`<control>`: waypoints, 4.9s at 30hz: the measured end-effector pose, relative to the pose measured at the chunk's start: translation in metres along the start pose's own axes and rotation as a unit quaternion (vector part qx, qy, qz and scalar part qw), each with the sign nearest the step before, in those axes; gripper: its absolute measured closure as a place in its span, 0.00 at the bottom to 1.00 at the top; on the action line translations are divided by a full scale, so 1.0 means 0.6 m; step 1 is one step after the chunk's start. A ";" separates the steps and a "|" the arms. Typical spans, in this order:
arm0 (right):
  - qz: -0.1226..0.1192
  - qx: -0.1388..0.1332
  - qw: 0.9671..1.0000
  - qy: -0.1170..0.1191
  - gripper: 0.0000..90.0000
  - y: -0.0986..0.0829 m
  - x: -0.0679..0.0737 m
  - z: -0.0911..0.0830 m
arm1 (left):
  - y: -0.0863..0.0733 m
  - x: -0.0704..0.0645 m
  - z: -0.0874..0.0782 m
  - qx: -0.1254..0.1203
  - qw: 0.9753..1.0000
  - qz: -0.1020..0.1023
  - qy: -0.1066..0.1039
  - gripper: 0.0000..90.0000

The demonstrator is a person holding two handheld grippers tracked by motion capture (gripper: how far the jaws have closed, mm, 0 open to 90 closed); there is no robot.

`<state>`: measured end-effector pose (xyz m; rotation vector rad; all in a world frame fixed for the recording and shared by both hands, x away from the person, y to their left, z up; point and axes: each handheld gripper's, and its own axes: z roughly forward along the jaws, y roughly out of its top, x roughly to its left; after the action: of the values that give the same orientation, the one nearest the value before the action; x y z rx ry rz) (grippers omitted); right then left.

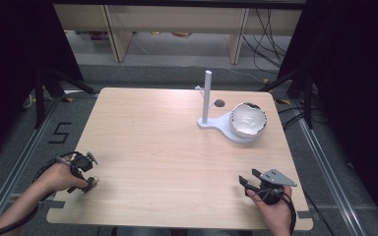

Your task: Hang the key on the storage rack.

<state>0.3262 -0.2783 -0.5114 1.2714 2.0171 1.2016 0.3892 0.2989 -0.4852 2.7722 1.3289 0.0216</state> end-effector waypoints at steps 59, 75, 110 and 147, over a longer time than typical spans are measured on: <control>-0.012 -0.001 1.000 -0.004 0.45 -0.001 -0.005 0.002 | 0.063 -0.007 -0.026 -0.017 0.994 0.109 -0.008 0.70; -0.003 0.004 1.000 0.000 0.45 -0.002 -0.004 0.002 | 0.072 -0.009 -0.015 0.007 0.996 0.086 -0.021 0.88; 0.001 0.008 1.000 0.004 0.45 -0.003 -0.004 0.003 | 0.078 -0.012 -0.008 0.009 0.998 0.067 -0.018 0.92; 0.001 0.009 1.000 0.002 0.45 -0.003 -0.003 0.003 | 0.061 -0.019 -0.028 -0.056 0.998 0.029 -0.012 1.00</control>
<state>0.3275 -0.2794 -0.5138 1.2817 2.0350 1.1902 0.4100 0.2679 -0.4655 2.7069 1.2033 0.0632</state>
